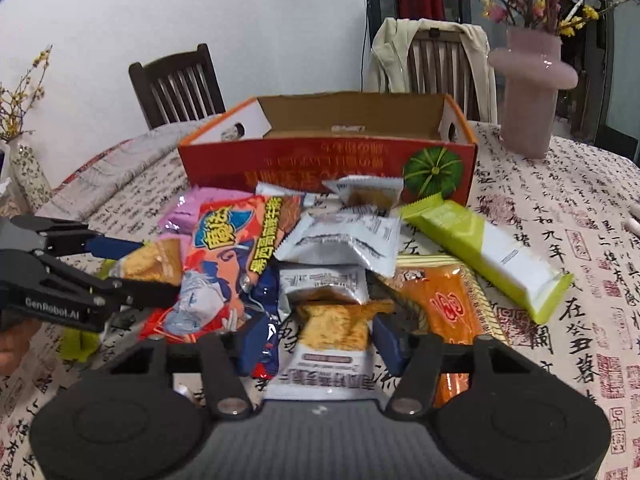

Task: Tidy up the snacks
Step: 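Reach the left tool into the snack pile and grasp the white pumpkin-seed cracker packet, then lift the cracker packet with the left tool and carry it over the box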

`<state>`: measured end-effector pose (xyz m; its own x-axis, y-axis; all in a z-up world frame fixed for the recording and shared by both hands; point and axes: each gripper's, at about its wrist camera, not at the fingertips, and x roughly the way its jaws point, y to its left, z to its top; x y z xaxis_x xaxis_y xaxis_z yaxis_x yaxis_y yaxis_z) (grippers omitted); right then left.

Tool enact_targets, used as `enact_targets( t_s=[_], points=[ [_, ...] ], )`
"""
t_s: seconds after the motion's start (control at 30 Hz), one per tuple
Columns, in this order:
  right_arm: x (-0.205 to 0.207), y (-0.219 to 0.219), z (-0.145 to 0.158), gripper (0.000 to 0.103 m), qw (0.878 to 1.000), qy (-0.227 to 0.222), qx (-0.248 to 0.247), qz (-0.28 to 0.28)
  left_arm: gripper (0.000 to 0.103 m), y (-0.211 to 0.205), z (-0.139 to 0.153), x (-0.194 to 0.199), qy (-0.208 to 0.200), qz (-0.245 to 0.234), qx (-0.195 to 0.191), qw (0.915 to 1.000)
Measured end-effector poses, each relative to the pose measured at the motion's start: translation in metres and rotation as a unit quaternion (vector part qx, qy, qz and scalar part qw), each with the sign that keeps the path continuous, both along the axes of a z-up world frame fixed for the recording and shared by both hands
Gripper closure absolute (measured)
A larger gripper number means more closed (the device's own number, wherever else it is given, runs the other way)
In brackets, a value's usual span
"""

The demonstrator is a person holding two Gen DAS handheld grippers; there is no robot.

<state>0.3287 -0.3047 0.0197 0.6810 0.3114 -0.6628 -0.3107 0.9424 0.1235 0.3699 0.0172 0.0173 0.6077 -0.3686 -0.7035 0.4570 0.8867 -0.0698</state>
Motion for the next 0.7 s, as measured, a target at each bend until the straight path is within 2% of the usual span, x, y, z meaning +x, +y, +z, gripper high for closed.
enact_targets(
  t_s=[0.07, 0.13, 0.2, 0.23, 0.33, 0.47, 0.7],
  points=[
    [0.003, 0.000, -0.004, 0.059, 1.000, 0.005, -0.001, 0.001, 0.047, 0.005, 0.003, 0.001, 0.013, 0.022, -0.008, 0.9997],
    [0.004, 0.000, -0.007, 0.060, 1.000, 0.008, -0.004, 0.000, 0.049, 0.009, 0.007, 0.002, 0.026, 0.040, -0.017, 0.9987],
    [0.002, 0.000, -0.008, 0.060, 1.000, 0.007, -0.004, 0.002, 0.050, 0.011, 0.009, -0.004, 0.025, 0.036, -0.024, 0.9987],
    [0.001, -0.001, -0.008, 0.059, 1.000, 0.007, -0.003, 0.003, 0.056, 0.010, 0.008, -0.005, 0.026, 0.040, -0.020, 0.9987],
    [-0.001, -0.005, -0.008, 0.065, 1.000, 0.008, 0.002, 0.001, 0.062, 0.007, 0.012, -0.013, 0.022, 0.054, -0.008, 0.9982],
    [-0.012, -0.010, 0.005, 0.069, 1.000, -0.014, 0.010, -0.002, 0.062, 0.007, 0.029, -0.031, 0.010, 0.065, -0.018, 0.9977],
    [-0.050, -0.030, 0.037, 0.069, 0.998, -0.054, 0.018, -0.003, 0.062, 0.009, 0.070, -0.077, -0.027, 0.076, -0.043, 0.9958]
  ],
)
